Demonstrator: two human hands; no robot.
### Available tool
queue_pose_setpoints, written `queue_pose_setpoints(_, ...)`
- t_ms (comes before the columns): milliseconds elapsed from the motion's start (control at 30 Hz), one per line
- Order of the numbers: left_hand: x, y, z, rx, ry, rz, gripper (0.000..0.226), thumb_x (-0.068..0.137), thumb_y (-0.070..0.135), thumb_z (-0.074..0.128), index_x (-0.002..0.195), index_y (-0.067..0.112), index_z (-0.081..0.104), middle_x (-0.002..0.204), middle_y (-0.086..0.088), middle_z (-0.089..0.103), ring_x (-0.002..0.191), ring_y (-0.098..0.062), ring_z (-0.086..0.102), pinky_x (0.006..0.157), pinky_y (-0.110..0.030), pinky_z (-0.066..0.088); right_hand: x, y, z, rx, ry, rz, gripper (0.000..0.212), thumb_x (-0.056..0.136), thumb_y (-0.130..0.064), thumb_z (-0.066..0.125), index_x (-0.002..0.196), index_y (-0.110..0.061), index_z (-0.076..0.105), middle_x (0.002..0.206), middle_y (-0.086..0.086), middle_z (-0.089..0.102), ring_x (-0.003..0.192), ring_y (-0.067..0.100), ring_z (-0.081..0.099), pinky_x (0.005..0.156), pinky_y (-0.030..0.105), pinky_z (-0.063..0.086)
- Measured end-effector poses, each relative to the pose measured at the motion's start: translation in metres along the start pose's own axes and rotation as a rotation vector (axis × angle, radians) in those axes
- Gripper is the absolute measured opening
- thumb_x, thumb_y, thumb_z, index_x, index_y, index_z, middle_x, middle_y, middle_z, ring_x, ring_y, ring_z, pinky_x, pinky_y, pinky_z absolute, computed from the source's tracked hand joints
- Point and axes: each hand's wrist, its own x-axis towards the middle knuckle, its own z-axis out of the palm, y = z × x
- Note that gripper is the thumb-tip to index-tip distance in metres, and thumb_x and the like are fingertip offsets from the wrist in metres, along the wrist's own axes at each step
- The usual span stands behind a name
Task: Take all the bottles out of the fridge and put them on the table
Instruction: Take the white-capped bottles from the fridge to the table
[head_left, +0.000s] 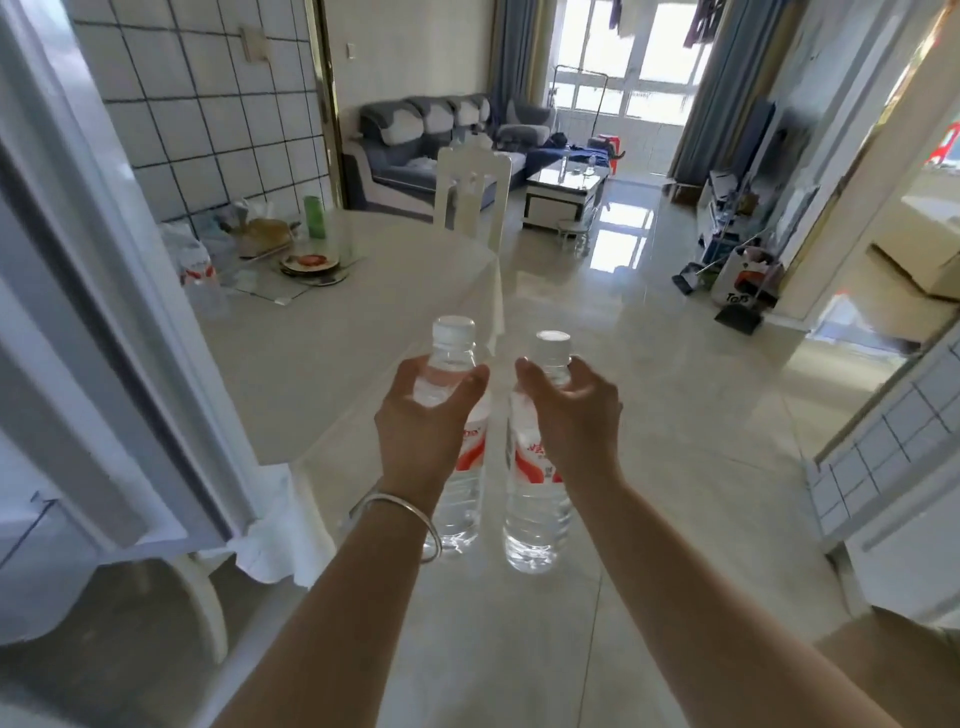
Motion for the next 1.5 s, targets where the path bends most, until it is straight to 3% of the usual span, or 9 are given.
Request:
queue_pose_setpoints(133, 0.074, -0.017, 0.036, 0.017, 0.020, -0.014, 0.043, 0.067, 0.047, 0.072, 0.100, 0.022, 0.062, 0.088, 0.007, 0.068, 0.087, -0.015, 0.065, 0.082, -0.028, 0.049, 0.073, 0.007, 0.040, -0.011, -0.025, -0.005, 0.027, 0.074, -0.043, 0.066, 0.070, -0.017, 0.063, 0.063, -0.007, 0.066, 0.066, 0.018, 0.065, 0.071, 0.035, 0.053)
queue_pose_setpoints(267, 0.141, -0.034, 0.067, -0.008, 0.089, -0.019, 0.031, 0.074, 0.031, 0.075, 0.100, 0.021, 0.061, 0.083, 0.011, 0.066, 0.071, 0.009, 0.061, 0.064, -0.002, 0.042, 0.141, 0.014, 0.084, 0.009, -0.075, -0.027, 0.018, 0.073, -0.043, 0.068, 0.068, -0.028, 0.059, 0.064, -0.011, 0.066, 0.065, 0.014, 0.065, 0.072, 0.038, 0.054)
queue_pose_setpoints(433, 0.219, -0.059, 0.089, -0.029, 0.173, -0.048, 0.033, 0.073, 0.030, 0.075, 0.101, 0.017, 0.063, 0.084, 0.009, 0.068, 0.071, 0.011, 0.060, 0.063, -0.002, 0.042, 0.221, 0.030, 0.152, 0.021, -0.191, -0.041, 0.021, 0.075, -0.038, 0.069, 0.072, -0.018, 0.063, 0.064, -0.004, 0.065, 0.068, 0.020, 0.063, 0.072, 0.037, 0.052)
queue_pose_setpoints(700, 0.355, -0.096, 0.081, 0.079, 0.487, -0.114, 0.030, 0.074, 0.029, 0.076, 0.098, 0.021, 0.059, 0.080, 0.017, 0.062, 0.068, 0.013, 0.057, 0.060, 0.002, 0.038, 0.335, 0.026, 0.290, 0.096, -0.520, -0.115, 0.020, 0.077, -0.031, 0.068, 0.072, -0.014, 0.060, 0.056, -0.010, 0.053, 0.054, 0.005, 0.049, 0.048, 0.013, 0.034)
queue_pose_setpoints(933, 0.433, -0.121, 0.041, 0.098, 0.726, -0.155, 0.034, 0.077, 0.032, 0.072, 0.106, 0.018, 0.060, 0.086, 0.010, 0.061, 0.078, -0.001, 0.057, 0.059, -0.001, 0.040, 0.383, 0.002, 0.410, 0.134, -0.819, -0.198, 0.023, 0.077, -0.037, 0.065, 0.079, -0.014, 0.063, 0.061, -0.007, 0.059, 0.062, 0.014, 0.056, 0.058, 0.029, 0.044)
queue_pose_setpoints(1067, 0.469, -0.145, 0.003, 0.137, 0.823, -0.164, 0.043, 0.070, 0.048, 0.069, 0.106, 0.026, 0.058, 0.093, 0.006, 0.065, 0.088, -0.012, 0.061, 0.076, -0.021, 0.045, 0.380, -0.008, 0.473, 0.226, -0.957, -0.192, 0.013, 0.079, -0.034, 0.066, 0.077, -0.023, 0.059, 0.059, -0.012, 0.056, 0.054, -0.001, 0.053, 0.051, 0.016, 0.038)
queue_pose_setpoints(1200, 0.518, -0.178, -0.048, 0.154, 0.885, -0.191, 0.038, 0.078, 0.037, 0.070, 0.111, 0.029, 0.053, 0.102, 0.007, 0.061, 0.095, -0.013, 0.057, 0.084, -0.026, 0.042, 0.368, -0.020, 0.553, 0.283, -1.056, -0.210, 0.011, 0.080, -0.033, 0.066, 0.077, -0.029, 0.057, 0.062, -0.013, 0.057, 0.055, -0.011, 0.051, 0.052, 0.004, 0.038)
queue_pose_setpoints(1300, 0.555, -0.203, -0.088, 0.210, 0.904, -0.190, 0.038, 0.077, 0.035, 0.070, 0.111, 0.028, 0.053, 0.101, 0.008, 0.060, 0.094, -0.011, 0.055, 0.084, -0.022, 0.040, 0.357, -0.028, 0.615, 0.303, -1.104, -0.231, 0.012, 0.081, -0.032, 0.066, 0.076, -0.032, 0.055, 0.066, -0.011, 0.059, 0.058, -0.009, 0.053, 0.055, 0.005, 0.040)
queue_pose_setpoints(1500, 0.618, -0.247, -0.160, 0.327, 0.875, -0.143, 0.039, 0.072, 0.038, 0.073, 0.105, 0.027, 0.054, 0.094, 0.016, 0.061, 0.088, 0.000, 0.054, 0.074, 0.004, 0.034, 0.341, -0.035, 0.725, 0.283, -1.132, -0.241, 0.014, 0.081, -0.031, 0.066, 0.086, -0.021, 0.057, 0.077, -0.004, 0.060, 0.070, 0.008, 0.054, 0.066, 0.024, 0.043)
